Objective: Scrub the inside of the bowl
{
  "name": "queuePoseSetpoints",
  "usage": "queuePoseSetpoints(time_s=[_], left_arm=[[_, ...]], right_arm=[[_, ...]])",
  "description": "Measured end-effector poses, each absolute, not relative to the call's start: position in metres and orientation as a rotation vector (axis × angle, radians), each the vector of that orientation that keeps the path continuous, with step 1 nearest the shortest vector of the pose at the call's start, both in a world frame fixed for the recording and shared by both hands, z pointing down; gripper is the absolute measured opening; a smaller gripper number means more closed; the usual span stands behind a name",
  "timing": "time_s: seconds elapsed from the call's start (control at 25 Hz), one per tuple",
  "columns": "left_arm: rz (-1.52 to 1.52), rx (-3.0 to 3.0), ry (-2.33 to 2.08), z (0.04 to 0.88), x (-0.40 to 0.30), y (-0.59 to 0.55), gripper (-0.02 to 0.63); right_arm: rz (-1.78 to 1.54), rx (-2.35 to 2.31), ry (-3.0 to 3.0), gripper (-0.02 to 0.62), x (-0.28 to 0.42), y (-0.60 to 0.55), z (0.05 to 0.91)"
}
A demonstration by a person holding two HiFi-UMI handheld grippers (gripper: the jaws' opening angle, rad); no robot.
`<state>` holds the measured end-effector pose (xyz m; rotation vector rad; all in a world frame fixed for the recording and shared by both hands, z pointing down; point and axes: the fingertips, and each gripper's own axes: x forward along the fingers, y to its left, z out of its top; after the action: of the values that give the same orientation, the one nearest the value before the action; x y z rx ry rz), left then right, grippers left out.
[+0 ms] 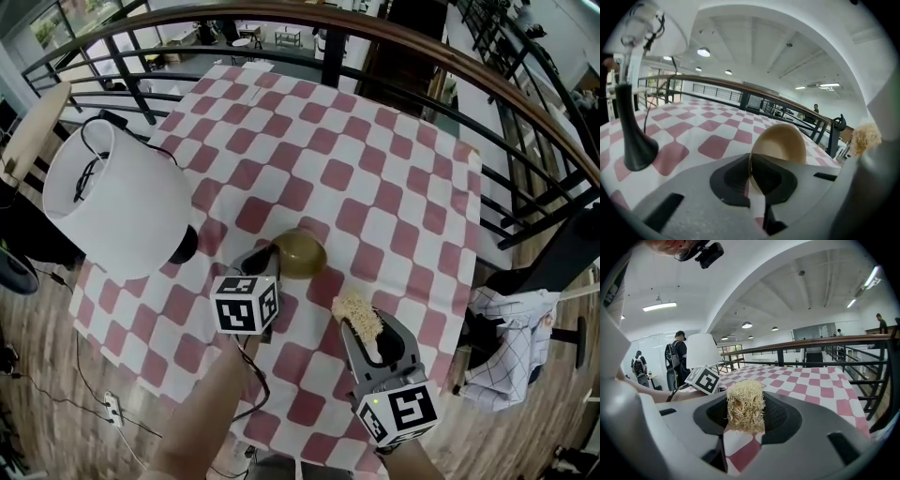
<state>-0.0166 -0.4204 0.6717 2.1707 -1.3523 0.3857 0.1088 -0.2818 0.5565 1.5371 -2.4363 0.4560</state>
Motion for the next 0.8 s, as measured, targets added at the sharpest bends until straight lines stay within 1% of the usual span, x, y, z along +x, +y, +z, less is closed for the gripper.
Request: queuePoseSetpoints(time_s=[0.16,0.28,0.52,0.64,0.8], left_arm=[[0.279,2.195,-1.429,0.629,-0.023,-0.414,0.020],[0.249,2.232,-1.475,0.586,-0.028,-0.405,0.020],[0.269,2.364,-1.577,0.482,-0.042,-0.384,0.020],[0.175,2.383,-1.635,0.424,-0.055,-0.362,0.020],[0.012,2.359,-1.645,0.357,-0.075,-0.328,0.020]], right_arm=[[0.463,1.552,-2.454,0.164,0.109,-0.278,0.544],[0.427,1.566,-2.478,0.164,0.108,-0.273,0.517],[0.283,1.601,-2.589,0.164,0.099,-0.267,0.431],[0.306,1.630,-2.656,0.164,0.095,-0.250,0.391],[0.160,1.648,-2.696,0.164,0.084,-0.216,0.333]])
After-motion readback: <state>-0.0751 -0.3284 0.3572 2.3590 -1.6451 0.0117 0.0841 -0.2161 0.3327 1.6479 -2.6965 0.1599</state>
